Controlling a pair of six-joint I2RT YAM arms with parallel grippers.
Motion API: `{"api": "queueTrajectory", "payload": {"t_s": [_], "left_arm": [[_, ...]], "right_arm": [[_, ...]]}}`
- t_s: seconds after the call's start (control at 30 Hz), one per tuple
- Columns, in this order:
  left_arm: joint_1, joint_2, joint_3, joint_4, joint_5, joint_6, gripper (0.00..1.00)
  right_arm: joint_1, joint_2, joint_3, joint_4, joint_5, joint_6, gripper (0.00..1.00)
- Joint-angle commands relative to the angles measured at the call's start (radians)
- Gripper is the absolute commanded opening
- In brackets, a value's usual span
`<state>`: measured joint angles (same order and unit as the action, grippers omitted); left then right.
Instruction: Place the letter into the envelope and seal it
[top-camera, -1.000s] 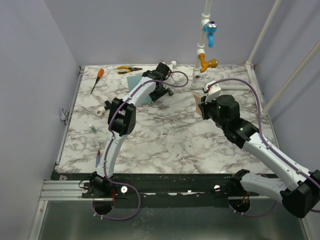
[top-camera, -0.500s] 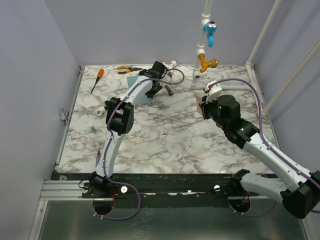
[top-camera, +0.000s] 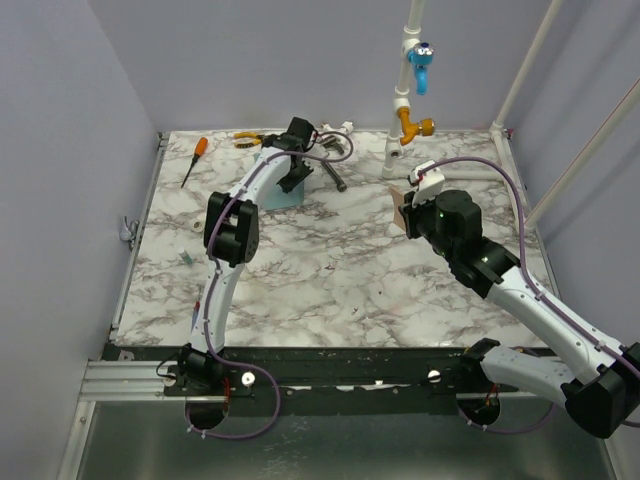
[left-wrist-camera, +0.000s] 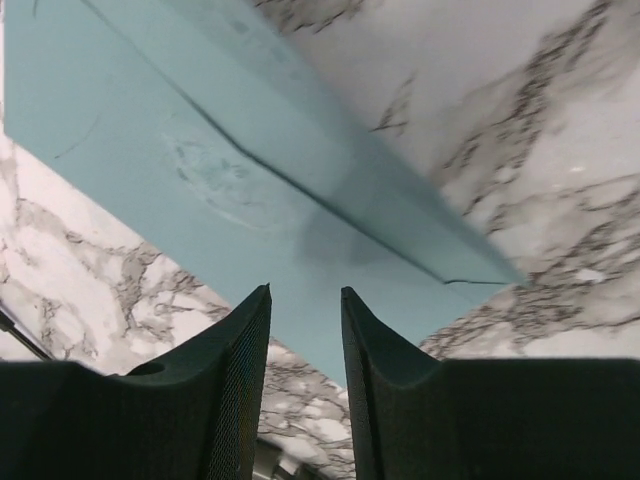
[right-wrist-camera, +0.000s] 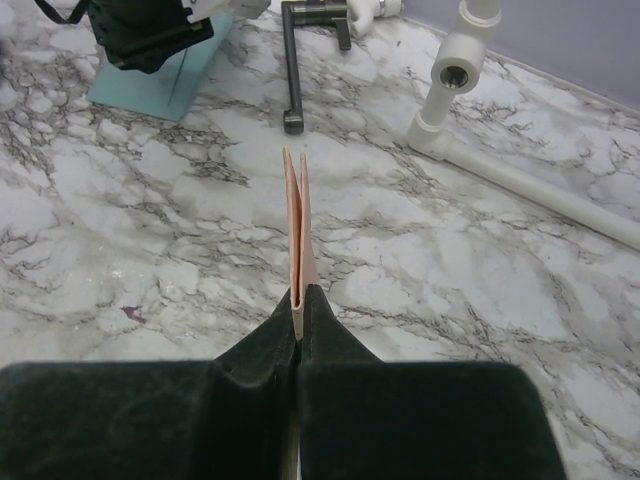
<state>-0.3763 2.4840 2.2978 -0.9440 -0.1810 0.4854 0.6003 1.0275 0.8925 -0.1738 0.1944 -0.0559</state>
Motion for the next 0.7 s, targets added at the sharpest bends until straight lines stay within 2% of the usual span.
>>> {"api": "queueTrajectory", "payload": {"t_s": [0.0,0.2,0.3,0.4,0.5,0.67], "left_arm": [[0.03,-0.024,-0.023,0.039,-0.006,0.144,0.36],[0.027,-0.047,-0.127,0.063,-0.015,0.29,0.37],[0.007,-0.119,-0.28,0.099,0.017,0.348,0.4],[-0.025,-0.184,-0.429,0.217,-0.072,0.439,0.4],[-0.064,-0.235,-0.523,0.249,-0.11,0.531,0.4],[-0.147,-0.369,-0.694,0.278,-0.066,0.615,0.4]], "right_arm": [[-0.004,-0.012,0.011,-0.011,0.013,-0.019,0.01],[-0.003,-0.033,0.02,-0.031,0.025,-0.024,0.01],[-0.004,-0.048,0.021,-0.034,0.032,-0.028,0.01],[-0.004,-0.055,0.027,-0.036,0.03,-0.029,0.01],[-0.004,-0.069,0.032,-0.042,0.026,-0.025,0.01],[-0.004,-0.112,0.02,-0.053,0.027,-0.022,0.01]]}}
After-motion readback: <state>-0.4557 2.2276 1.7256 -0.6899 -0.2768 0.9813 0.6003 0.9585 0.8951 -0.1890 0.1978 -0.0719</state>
